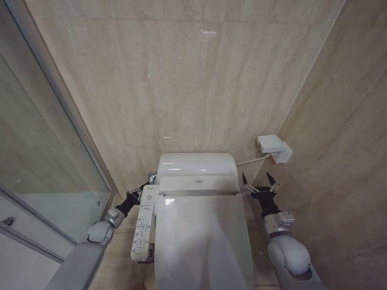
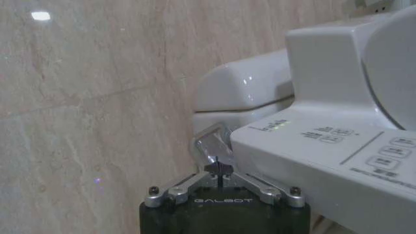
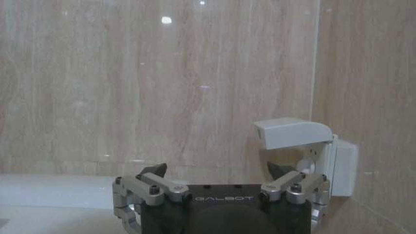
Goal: Open the toilet lid, clean the toilet bowl with a toilet brush, close the toilet lid, and flush.
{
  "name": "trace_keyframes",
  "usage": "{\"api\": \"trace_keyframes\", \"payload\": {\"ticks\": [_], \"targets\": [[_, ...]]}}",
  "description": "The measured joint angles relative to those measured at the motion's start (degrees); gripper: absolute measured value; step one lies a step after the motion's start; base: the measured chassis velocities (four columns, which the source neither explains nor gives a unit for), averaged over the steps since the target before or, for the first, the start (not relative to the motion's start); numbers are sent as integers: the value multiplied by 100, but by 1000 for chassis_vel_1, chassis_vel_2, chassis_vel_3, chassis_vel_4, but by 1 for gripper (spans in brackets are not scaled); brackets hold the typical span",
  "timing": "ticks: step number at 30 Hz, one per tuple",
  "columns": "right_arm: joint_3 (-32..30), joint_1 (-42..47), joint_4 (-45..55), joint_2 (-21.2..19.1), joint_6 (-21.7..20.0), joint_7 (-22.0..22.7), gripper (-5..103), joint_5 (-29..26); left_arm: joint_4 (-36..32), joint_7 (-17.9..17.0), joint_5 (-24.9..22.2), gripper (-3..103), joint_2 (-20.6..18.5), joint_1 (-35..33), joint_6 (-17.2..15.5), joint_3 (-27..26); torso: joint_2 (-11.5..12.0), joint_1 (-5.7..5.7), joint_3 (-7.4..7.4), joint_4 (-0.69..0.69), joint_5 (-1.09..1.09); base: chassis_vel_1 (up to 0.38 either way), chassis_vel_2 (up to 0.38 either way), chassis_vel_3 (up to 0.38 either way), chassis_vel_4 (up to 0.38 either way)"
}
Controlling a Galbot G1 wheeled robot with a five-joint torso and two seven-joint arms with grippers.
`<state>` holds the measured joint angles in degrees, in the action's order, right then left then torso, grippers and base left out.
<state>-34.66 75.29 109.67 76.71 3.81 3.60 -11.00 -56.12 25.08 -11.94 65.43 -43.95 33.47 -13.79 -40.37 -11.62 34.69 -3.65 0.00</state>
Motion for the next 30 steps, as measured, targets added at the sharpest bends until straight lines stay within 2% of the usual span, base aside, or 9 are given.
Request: {"api": "trace_keyframes", "payload": {"ticks": [11, 30], "targets": [[0, 0, 0, 0, 0, 0, 100, 0, 112, -23, -1, 0, 75, 134, -3, 75, 0, 0, 0, 1, 2, 0, 0, 0, 0], [0, 0, 0, 0, 0, 0, 100, 0, -49, -29, 7, 0, 118, -18, -27, 20, 1, -1, 0, -1, 1, 0, 0, 0, 0]]}}
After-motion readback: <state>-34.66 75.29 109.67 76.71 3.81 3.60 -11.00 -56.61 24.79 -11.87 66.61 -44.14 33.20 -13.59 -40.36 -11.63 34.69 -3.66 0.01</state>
